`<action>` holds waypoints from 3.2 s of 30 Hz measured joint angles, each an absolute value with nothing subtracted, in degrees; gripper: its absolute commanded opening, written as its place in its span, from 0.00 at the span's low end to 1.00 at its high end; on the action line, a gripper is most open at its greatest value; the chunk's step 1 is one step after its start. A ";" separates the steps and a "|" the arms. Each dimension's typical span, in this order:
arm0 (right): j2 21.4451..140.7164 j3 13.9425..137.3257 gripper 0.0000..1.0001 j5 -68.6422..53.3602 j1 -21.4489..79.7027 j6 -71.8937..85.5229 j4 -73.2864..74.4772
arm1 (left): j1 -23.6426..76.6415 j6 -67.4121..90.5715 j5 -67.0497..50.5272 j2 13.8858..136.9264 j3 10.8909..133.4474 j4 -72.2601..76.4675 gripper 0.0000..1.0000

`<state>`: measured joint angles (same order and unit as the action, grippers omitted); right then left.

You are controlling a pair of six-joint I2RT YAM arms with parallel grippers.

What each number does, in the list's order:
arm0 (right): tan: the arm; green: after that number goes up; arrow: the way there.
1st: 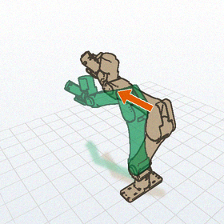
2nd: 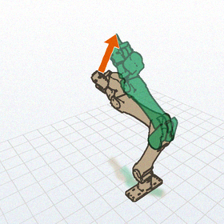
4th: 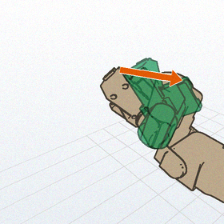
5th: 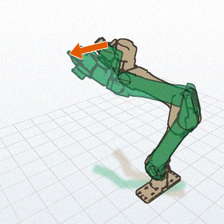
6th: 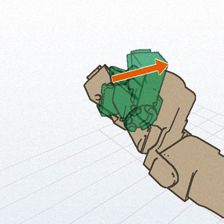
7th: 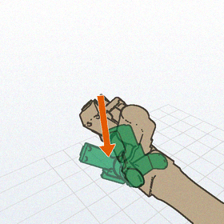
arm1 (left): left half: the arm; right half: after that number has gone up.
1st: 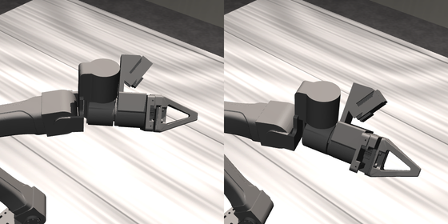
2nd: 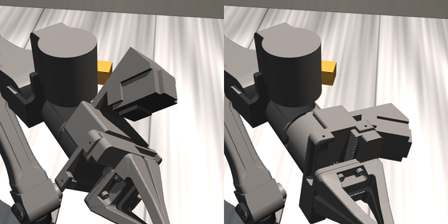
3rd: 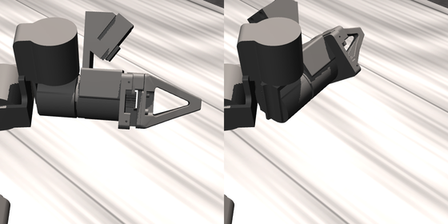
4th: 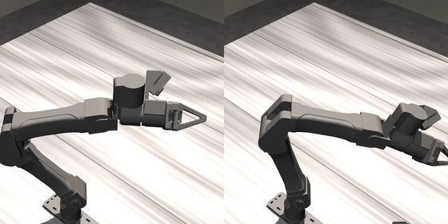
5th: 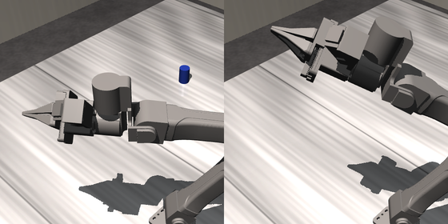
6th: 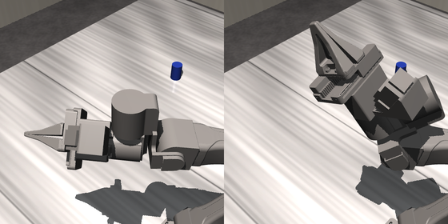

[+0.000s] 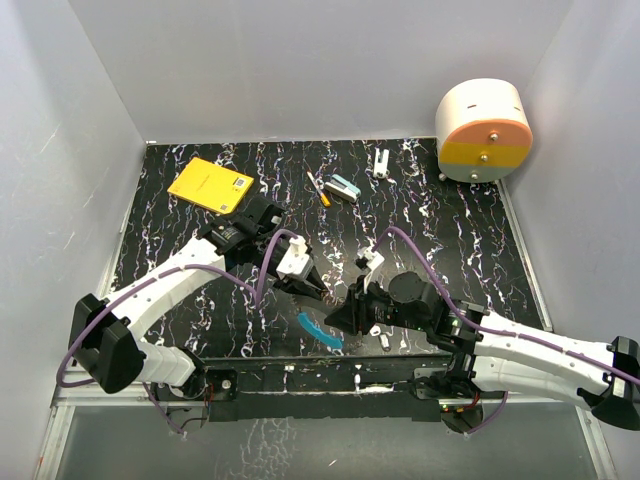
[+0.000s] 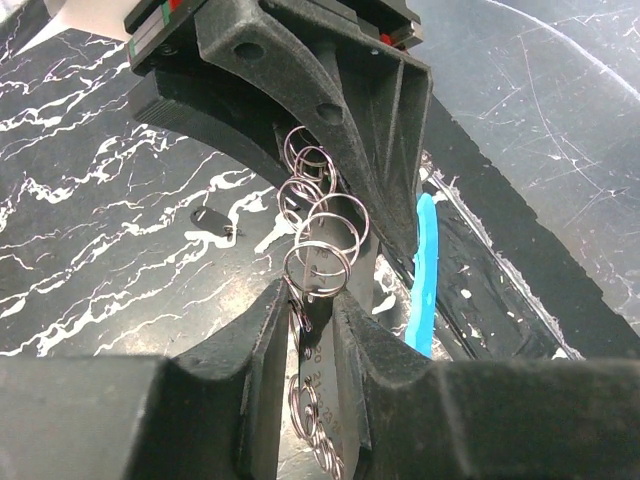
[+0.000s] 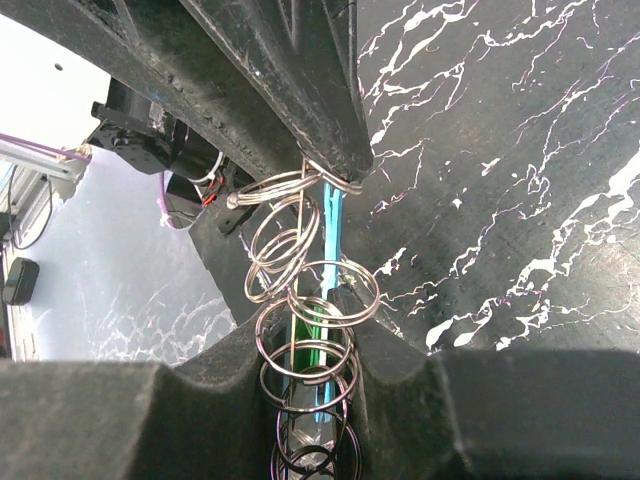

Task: Put the keys on the keyring

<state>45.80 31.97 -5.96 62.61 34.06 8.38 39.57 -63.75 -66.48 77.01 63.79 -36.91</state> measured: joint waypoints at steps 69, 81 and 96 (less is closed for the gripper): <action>47.55 30.65 0.08 -8.36 62.61 34.39 5.23 | 41.12 -67.68 -72.14 77.41 64.84 -39.03 0.60; 48.62 31.70 0.08 -9.43 62.61 34.41 4.43 | 42.72 -72.93 -71.31 78.35 64.86 -42.57 0.56; 48.47 31.83 0.08 -10.09 62.61 34.46 4.47 | 42.72 -72.58 -69.52 78.35 64.79 -41.41 0.41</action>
<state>48.47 31.83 -10.09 62.61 34.46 4.47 42.72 -72.58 -69.52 78.35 64.79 -41.41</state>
